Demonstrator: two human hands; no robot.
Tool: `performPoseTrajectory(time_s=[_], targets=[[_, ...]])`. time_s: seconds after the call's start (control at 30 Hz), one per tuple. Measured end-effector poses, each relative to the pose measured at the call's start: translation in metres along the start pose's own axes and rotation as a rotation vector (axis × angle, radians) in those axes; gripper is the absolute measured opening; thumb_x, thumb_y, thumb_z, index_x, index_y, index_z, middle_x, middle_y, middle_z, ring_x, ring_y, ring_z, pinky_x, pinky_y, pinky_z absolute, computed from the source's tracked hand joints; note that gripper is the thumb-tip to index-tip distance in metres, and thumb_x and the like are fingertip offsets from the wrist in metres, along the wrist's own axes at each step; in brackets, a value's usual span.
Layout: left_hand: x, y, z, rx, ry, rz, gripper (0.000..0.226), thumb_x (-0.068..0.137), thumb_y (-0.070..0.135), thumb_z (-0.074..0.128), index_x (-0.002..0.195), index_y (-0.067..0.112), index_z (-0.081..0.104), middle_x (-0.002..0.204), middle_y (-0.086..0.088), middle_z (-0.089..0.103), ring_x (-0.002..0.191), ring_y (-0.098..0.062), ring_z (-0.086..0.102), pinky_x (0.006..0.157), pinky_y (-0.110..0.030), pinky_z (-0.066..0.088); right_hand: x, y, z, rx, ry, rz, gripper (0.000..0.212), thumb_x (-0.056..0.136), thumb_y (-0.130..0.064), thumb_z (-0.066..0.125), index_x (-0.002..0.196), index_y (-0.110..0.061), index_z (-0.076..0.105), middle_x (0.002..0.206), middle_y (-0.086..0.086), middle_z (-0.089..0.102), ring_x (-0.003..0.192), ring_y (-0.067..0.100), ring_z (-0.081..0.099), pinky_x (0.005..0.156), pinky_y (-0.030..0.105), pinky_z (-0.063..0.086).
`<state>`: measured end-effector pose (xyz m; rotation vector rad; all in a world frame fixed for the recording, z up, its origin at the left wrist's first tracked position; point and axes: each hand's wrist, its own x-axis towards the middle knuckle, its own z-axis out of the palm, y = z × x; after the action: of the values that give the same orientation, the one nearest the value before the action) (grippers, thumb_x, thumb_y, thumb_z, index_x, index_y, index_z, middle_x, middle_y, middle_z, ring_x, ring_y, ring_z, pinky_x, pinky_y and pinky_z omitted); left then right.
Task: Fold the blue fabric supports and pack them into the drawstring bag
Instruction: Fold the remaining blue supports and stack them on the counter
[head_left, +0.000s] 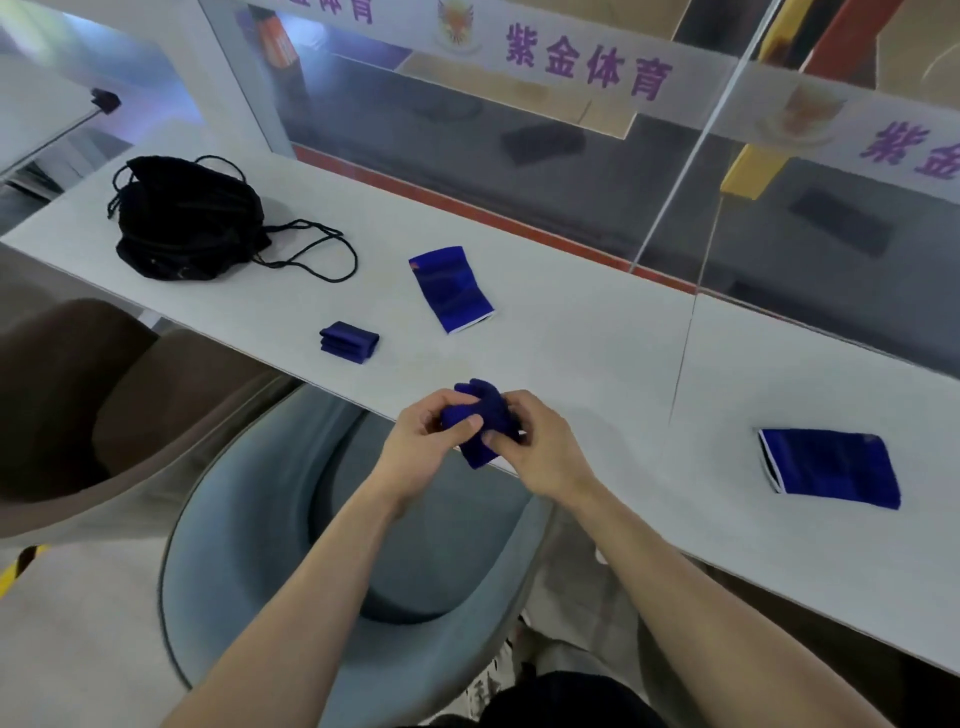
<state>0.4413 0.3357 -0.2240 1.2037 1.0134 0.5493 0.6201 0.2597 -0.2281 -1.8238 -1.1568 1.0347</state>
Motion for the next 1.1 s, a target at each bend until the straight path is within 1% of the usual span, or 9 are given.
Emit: performPoseTrajectory(time_s=[0.13,0.27,0.43,0.5,0.6,0.77,0.87,0.97,1.1], targets=[[0.025,-0.004,-0.010,0.058,0.051,-0.058,0.021,0.093,0.012,0.086,0.112,0.020,0.083,0.137,-0.001,0.071,0.129,-0.015,0.068,0.111,-0.035,0.055,0.025,0.010,-0.002,0.024,-0.085,0.048,0.030,0.095,-0.009,0.074,0.116,-0.030,0.071,0.107,-0.005,0.080,0.103,0.021,0.073,0.095,0.040,0.059],[0.042,-0.007,-0.022,0.020,0.003,-0.112,0.023,0.098,0.005,0.080,0.121,0.000,0.077,0.121,-0.016,0.081,0.109,-0.031,0.079,0.096,-0.036,0.065,0.046,0.017,0.002,0.076,-0.106,0.082,0.038,0.098,-0.008,0.071,0.133,-0.024,0.069,0.117,-0.006,0.079,0.108,0.015,0.073,0.098,0.035,0.059],[0.058,-0.010,-0.022,0.034,0.037,-0.110,0.026,0.106,0.009,0.072,0.131,0.005,0.074,0.119,-0.013,0.082,0.109,-0.031,0.080,0.090,-0.029,0.066,0.070,0.023,0.017,0.173,-0.142,0.181,0.041,0.099,-0.026,0.077,0.138,-0.021,0.063,0.119,-0.002,0.077,0.105,0.018,0.075,0.091,0.038,0.064],[0.061,-0.014,-0.026,-0.054,-0.014,-0.141,0.037,0.106,0.005,0.070,0.143,0.009,0.069,0.128,-0.012,0.080,0.116,-0.030,0.079,0.097,-0.030,0.064,0.082,0.026,0.022,0.293,-0.112,0.218,0.038,0.102,-0.026,0.073,0.138,-0.020,0.063,0.119,0.003,0.077,0.100,0.027,0.076,0.086,0.045,0.067],[0.065,-0.021,-0.032,-0.163,-0.050,-0.163,0.043,0.108,-0.001,0.063,0.150,0.010,0.064,0.135,-0.014,0.077,0.122,-0.031,0.077,0.107,-0.037,0.061,0.095,0.028,0.027,0.366,-0.105,0.244,0.041,0.108,-0.021,0.063,0.148,-0.027,0.054,0.123,0.007,0.073,0.085,0.024,0.074,0.073,0.036,0.064],[0.075,-0.027,-0.024,-0.123,0.090,-0.213,0.042,0.114,0.003,0.054,0.155,0.013,0.054,0.120,-0.014,0.083,0.104,-0.033,0.083,0.093,-0.028,0.065,0.113,0.041,0.042,-0.015,-0.157,0.119,0.048,0.111,-0.037,0.053,0.159,-0.041,0.045,0.139,-0.004,0.054,0.117,0.014,0.058,0.101,0.032,0.050],[0.081,-0.030,-0.022,-0.132,0.173,-0.264,0.044,0.114,0.012,0.057,0.153,0.027,0.045,0.118,-0.014,0.083,0.100,-0.031,0.084,0.088,-0.025,0.064,0.128,0.041,0.048,-0.089,-0.225,0.136,0.050,0.115,-0.035,0.047,0.164,-0.037,0.040,0.141,0.002,0.050,0.120,0.018,0.056,0.100,0.025,0.039],[0.096,-0.042,-0.030,-0.050,0.309,-0.269,0.041,0.112,0.008,0.060,0.143,0.025,0.040,0.114,-0.018,0.081,0.089,-0.031,0.085,0.087,-0.029,0.065,0.148,0.046,0.066,-0.172,-0.319,0.097,0.053,0.114,-0.037,0.048,0.166,-0.035,0.035,0.147,0.005,0.047,0.129,0.026,0.057,0.104,0.032,0.044],[0.128,-0.068,-0.044,0.022,0.436,-0.283,0.034,0.110,0.005,0.056,0.132,0.017,0.032,0.110,-0.016,0.080,0.082,-0.031,0.084,0.076,-0.024,0.063,0.170,0.060,0.095,-0.439,-0.134,-0.134,0.057,0.099,-0.033,0.069,0.151,-0.023,0.050,0.140,0.006,0.050,0.121,0.031,0.053,0.095,0.048,0.055]])
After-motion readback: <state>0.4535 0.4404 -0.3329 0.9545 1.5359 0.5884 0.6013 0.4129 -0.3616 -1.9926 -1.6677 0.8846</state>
